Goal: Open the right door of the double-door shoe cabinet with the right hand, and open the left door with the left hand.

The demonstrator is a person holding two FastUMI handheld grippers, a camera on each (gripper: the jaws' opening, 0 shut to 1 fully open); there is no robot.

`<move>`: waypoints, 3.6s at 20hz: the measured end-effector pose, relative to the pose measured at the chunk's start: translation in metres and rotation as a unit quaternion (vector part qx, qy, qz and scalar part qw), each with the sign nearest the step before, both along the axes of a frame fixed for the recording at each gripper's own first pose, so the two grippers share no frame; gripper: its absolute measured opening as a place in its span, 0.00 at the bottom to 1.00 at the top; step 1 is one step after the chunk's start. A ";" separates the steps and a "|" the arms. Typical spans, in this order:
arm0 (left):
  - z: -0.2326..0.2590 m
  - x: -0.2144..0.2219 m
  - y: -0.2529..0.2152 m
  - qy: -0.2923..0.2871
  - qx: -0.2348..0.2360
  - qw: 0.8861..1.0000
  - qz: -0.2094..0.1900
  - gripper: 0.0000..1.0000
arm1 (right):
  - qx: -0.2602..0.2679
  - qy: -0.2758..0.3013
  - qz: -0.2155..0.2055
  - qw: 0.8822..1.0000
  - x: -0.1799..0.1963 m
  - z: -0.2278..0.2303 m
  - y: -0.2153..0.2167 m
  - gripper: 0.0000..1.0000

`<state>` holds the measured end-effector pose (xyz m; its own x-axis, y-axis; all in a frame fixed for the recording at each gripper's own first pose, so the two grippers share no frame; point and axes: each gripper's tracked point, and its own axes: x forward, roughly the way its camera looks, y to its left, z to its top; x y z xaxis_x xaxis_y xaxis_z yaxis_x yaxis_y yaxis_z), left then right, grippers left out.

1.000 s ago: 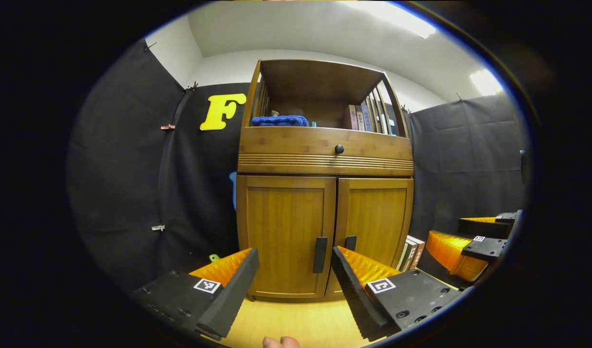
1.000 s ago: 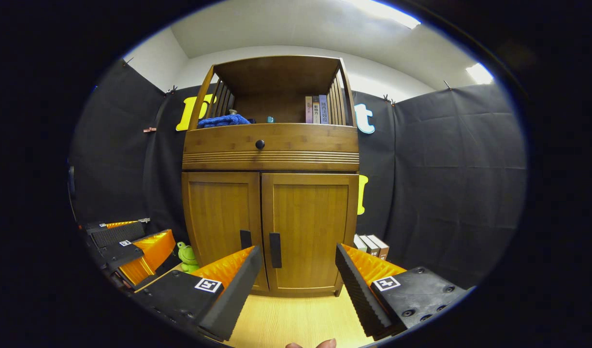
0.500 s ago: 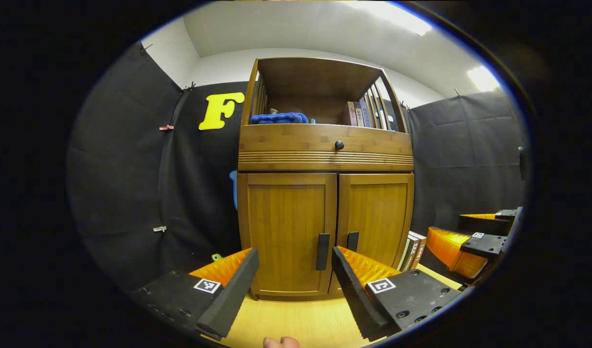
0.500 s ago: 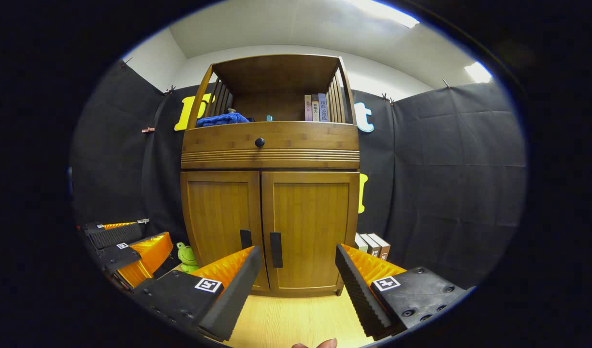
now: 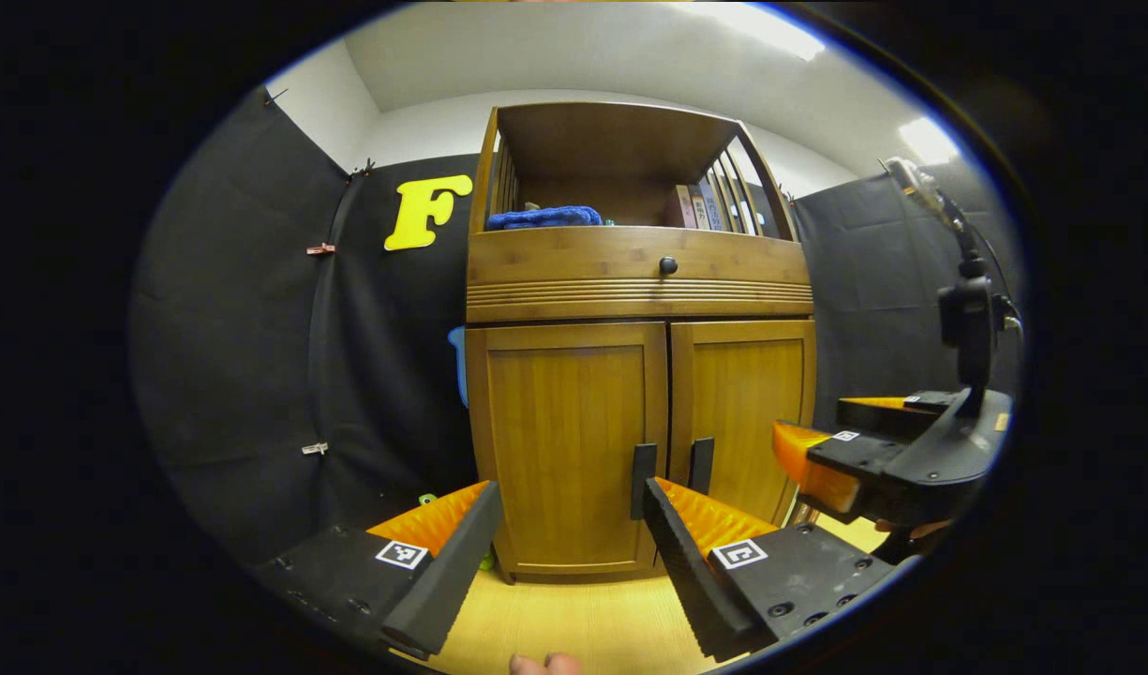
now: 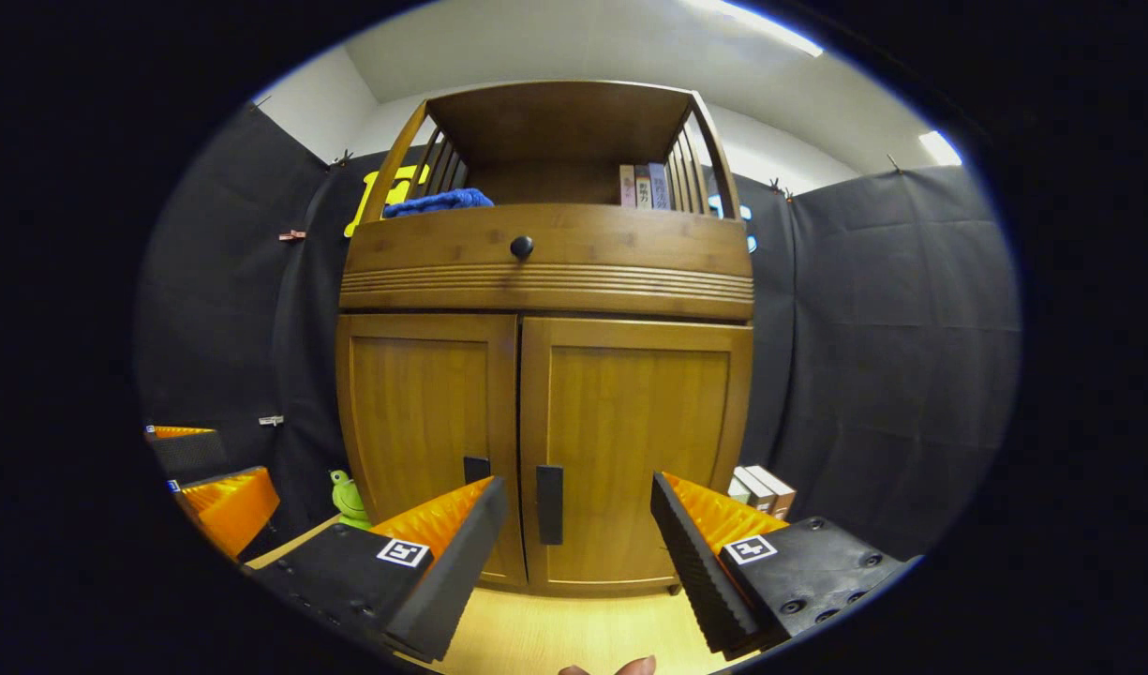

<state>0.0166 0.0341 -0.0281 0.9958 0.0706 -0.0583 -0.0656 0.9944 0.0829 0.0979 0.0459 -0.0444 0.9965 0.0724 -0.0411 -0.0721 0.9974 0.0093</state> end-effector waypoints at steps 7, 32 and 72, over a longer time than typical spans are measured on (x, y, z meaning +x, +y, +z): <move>-0.013 0.031 0.004 0.006 0.002 1.000 0.011 0.94 | 0.020 0.045 0.006 0.999 0.084 -0.065 0.016 0.98; -0.018 0.045 0.009 0.020 -0.012 0.999 0.031 0.94 | 0.027 0.097 0.057 0.993 0.099 -0.125 0.018 0.22; -0.049 0.109 -0.089 0.040 -0.025 0.998 -0.030 0.94 | 0.024 0.072 -0.062 0.995 -0.065 -0.070 -0.253 0.14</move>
